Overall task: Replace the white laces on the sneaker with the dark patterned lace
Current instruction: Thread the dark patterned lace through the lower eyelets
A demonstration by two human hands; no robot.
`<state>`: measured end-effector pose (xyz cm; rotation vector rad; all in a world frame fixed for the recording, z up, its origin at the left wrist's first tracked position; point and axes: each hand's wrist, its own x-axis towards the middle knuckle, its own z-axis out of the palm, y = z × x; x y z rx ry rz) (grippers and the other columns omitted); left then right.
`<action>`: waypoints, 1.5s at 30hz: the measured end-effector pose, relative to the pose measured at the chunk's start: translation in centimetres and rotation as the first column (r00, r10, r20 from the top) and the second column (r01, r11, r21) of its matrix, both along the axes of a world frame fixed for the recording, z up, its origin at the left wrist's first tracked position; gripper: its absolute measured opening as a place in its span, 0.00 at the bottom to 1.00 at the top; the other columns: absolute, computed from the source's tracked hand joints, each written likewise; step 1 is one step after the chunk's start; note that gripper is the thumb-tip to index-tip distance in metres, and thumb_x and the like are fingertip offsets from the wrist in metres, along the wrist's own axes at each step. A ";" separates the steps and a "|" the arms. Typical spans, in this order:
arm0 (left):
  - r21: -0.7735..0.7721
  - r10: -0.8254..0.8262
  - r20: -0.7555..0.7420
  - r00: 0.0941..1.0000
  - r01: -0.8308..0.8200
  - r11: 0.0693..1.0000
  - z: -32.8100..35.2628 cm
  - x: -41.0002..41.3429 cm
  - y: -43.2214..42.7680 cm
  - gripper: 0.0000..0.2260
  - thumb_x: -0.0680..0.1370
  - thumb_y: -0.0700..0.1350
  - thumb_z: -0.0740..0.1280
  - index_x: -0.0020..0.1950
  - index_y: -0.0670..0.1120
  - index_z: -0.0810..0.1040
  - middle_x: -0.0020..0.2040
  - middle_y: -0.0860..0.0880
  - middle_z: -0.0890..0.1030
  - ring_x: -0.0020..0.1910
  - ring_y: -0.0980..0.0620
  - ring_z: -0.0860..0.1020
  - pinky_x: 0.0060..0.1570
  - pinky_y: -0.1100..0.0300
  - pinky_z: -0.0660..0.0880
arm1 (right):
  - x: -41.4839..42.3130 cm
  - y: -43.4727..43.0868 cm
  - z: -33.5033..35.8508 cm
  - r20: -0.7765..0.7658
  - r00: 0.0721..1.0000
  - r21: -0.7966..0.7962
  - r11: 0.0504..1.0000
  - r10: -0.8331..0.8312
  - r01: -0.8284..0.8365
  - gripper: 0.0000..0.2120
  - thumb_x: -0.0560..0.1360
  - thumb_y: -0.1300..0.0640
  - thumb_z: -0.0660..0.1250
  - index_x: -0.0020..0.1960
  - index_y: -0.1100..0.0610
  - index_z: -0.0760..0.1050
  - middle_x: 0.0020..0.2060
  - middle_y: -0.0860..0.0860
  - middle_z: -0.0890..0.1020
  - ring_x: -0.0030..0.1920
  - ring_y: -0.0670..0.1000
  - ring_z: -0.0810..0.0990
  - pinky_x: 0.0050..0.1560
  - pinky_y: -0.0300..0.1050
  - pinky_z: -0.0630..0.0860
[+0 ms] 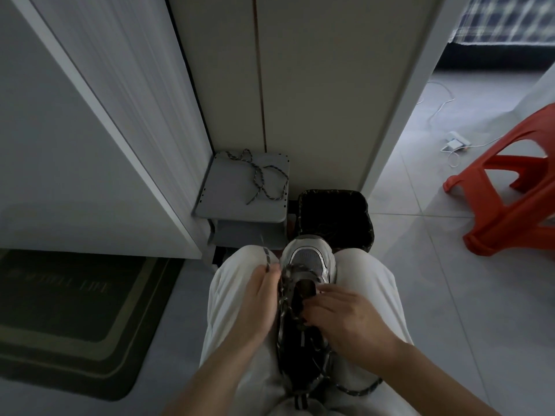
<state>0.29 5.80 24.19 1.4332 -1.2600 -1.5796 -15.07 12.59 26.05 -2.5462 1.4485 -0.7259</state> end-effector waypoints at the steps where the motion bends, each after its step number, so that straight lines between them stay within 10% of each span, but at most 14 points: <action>1: 0.026 -0.043 0.024 0.999 0.042 0.999 -0.4 -0.2 -0.3 0.14 0.80 0.47 0.57 0.37 0.41 0.70 0.35 0.43 0.71 0.35 0.45 0.71 0.39 0.50 0.69 | 0.0 0.5 0.2 -0.004 1.000 0.012 1.000 0.015 -0.015 0.07 0.69 0.66 0.67 0.42 0.56 0.82 0.38 0.50 0.83 0.40 0.49 0.83 0.53 0.47 0.79; 4: 0.120 -0.126 -0.010 0.992 0.126 0.985 -0.3 -0.5 -1.4 0.11 0.75 0.48 0.53 0.33 0.49 0.56 0.30 0.50 0.58 0.30 0.53 0.58 0.30 0.57 0.57 | 0.4 2.3 0.9 0.014 0.999 0.019 0.999 0.049 -0.049 0.10 0.73 0.64 0.61 0.40 0.56 0.80 0.32 0.50 0.79 0.34 0.51 0.78 0.47 0.43 0.78; 10: 0.048 -0.128 0.061 0.990 0.125 0.991 -0.9 -0.3 -1.5 0.11 0.77 0.41 0.60 0.34 0.48 0.71 0.35 0.45 0.70 0.38 0.50 0.71 0.42 0.52 0.68 | 1.4 4.2 2.3 0.028 0.994 0.022 0.994 0.102 -0.102 0.10 0.73 0.63 0.63 0.37 0.55 0.80 0.29 0.49 0.76 0.31 0.49 0.76 0.42 0.40 0.78; 15: -0.041 -0.118 0.129 0.985 0.124 0.991 -1.5 -0.3 -1.2 0.12 0.76 0.46 0.65 0.32 0.50 0.72 0.27 0.55 0.69 0.28 0.56 0.68 0.28 0.67 0.66 | 1.2 3.8 2.3 -0.014 0.982 0.203 0.962 0.190 -0.183 0.03 0.68 0.58 0.72 0.40 0.50 0.81 0.33 0.45 0.80 0.35 0.45 0.79 0.38 0.36 0.76; 19: -0.272 -0.171 0.344 0.923 0.272 0.923 -1.8 -0.6 -1.2 0.06 0.74 0.41 0.68 0.40 0.52 0.75 0.35 0.56 0.79 0.36 0.61 0.77 0.37 0.72 0.71 | -0.4 1.2 1.4 0.273 0.915 0.371 0.910 -0.297 0.184 0.03 0.75 0.54 0.66 0.44 0.47 0.78 0.40 0.41 0.79 0.41 0.43 0.78 0.42 0.40 0.74; 23: -0.289 -0.149 0.357 0.922 0.261 0.921 -1.7 -0.5 -1.2 0.05 0.77 0.43 0.67 0.42 0.51 0.77 0.38 0.54 0.81 0.38 0.62 0.79 0.39 0.70 0.73 | -0.9 -2.5 -0.7 0.075 0.835 0.441 0.769 -0.546 0.463 0.08 0.75 0.52 0.66 0.53 0.53 0.76 0.48 0.47 0.77 0.46 0.48 0.77 0.46 0.45 0.74; 30: -0.221 -0.134 0.393 0.910 0.235 0.946 -2.5 1.2 0.4 0.03 0.77 0.47 0.66 0.50 0.51 0.76 0.44 0.56 0.81 0.45 0.61 0.79 0.47 0.67 0.75 | 0.5 -5.5 -1.0 -0.359 0.892 0.224 0.902 -0.275 0.368 0.07 0.76 0.62 0.59 0.54 0.58 0.69 0.52 0.54 0.74 0.51 0.55 0.74 0.43 0.43 0.63; 36: -0.274 -0.103 0.495 0.863 0.267 0.924 -2.3 0.8 0.2 0.07 0.79 0.47 0.62 0.41 0.52 0.72 0.34 0.55 0.78 0.33 0.60 0.76 0.34 0.73 0.69 | 1.8 -8.3 0.2 -0.399 0.908 0.261 0.935 -0.124 0.242 0.10 0.73 0.63 0.57 0.54 0.59 0.67 0.47 0.52 0.80 0.48 0.55 0.78 0.49 0.49 0.72; 45: -0.276 -0.066 0.595 0.801 0.280 0.919 -2.8 0.1 1.0 0.09 0.76 0.52 0.64 0.42 0.47 0.70 0.31 0.54 0.71 0.28 0.59 0.69 0.27 0.67 0.64 | 0.1 -5.8 -0.1 -0.059 0.920 0.325 0.864 -0.387 0.384 0.09 0.75 0.48 0.64 0.44 0.53 0.76 0.45 0.48 0.72 0.46 0.49 0.73 0.43 0.39 0.67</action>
